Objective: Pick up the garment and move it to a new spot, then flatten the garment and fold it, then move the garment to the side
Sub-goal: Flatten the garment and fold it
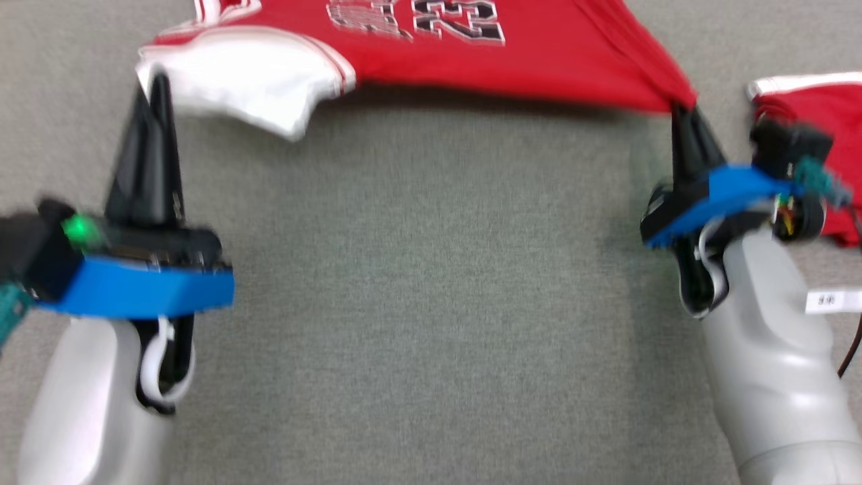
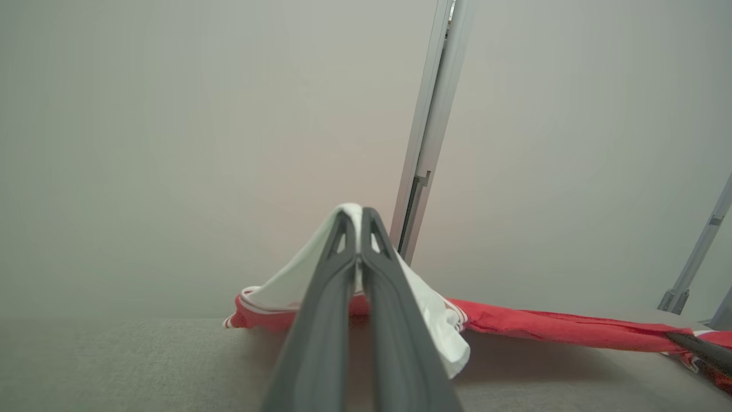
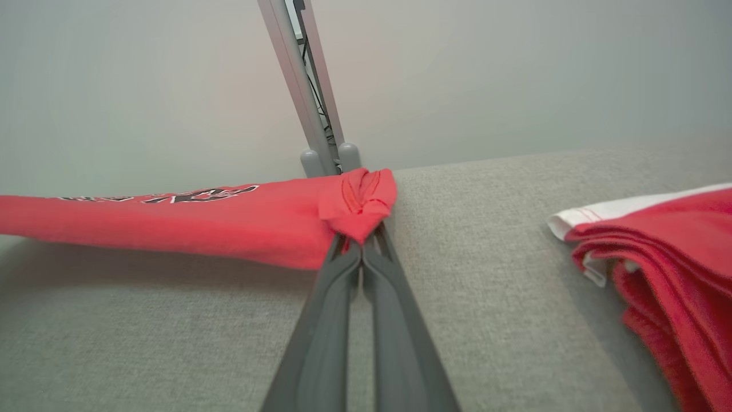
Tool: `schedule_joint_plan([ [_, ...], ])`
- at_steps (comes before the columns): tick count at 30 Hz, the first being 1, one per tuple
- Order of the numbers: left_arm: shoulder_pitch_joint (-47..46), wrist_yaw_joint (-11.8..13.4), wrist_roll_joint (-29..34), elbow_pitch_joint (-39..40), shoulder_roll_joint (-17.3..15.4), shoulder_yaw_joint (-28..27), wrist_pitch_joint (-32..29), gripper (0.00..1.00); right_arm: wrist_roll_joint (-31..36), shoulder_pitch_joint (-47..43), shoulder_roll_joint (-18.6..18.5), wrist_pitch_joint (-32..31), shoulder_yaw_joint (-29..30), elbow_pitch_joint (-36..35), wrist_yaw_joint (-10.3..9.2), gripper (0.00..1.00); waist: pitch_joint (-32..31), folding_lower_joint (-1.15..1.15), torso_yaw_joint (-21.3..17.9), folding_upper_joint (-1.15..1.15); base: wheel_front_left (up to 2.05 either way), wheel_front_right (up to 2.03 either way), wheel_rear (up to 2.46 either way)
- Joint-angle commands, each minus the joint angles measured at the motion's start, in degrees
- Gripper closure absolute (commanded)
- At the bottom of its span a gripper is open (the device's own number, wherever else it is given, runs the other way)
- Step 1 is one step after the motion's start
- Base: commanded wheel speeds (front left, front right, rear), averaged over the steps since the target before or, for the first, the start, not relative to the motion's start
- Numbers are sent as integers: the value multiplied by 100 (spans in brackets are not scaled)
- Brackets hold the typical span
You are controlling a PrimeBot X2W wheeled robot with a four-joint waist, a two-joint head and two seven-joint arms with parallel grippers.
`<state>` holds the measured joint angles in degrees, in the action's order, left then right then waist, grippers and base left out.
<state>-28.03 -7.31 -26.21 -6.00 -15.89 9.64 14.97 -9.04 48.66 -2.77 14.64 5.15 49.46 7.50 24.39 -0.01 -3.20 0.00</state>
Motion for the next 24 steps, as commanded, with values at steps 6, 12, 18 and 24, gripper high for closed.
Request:
schedule_joint_plan([
  [6,1603,179,-161,582,116,-7,2,100,-408,-1453,-24,15,-113,-820,-2,100,-925,1,-144,0,0,0,0],
  [12,2871,497,-187,1359,117,68,-233,100,-513,-2925,-40,-476,101,-2328,-2,100,-1383,1,17,0,0,0,0],
  [18,3760,739,-227,2076,-12,100,-626,100,-456,-4262,-26,-1252,401,-4127,-2,100,-1549,1,85,0,0,0,0],
  [24,4224,757,-462,2172,2,204,-927,100,-713,-5037,-23,-1827,313,-4756,-2,100,-1606,1,61,0,0,0,0],
])
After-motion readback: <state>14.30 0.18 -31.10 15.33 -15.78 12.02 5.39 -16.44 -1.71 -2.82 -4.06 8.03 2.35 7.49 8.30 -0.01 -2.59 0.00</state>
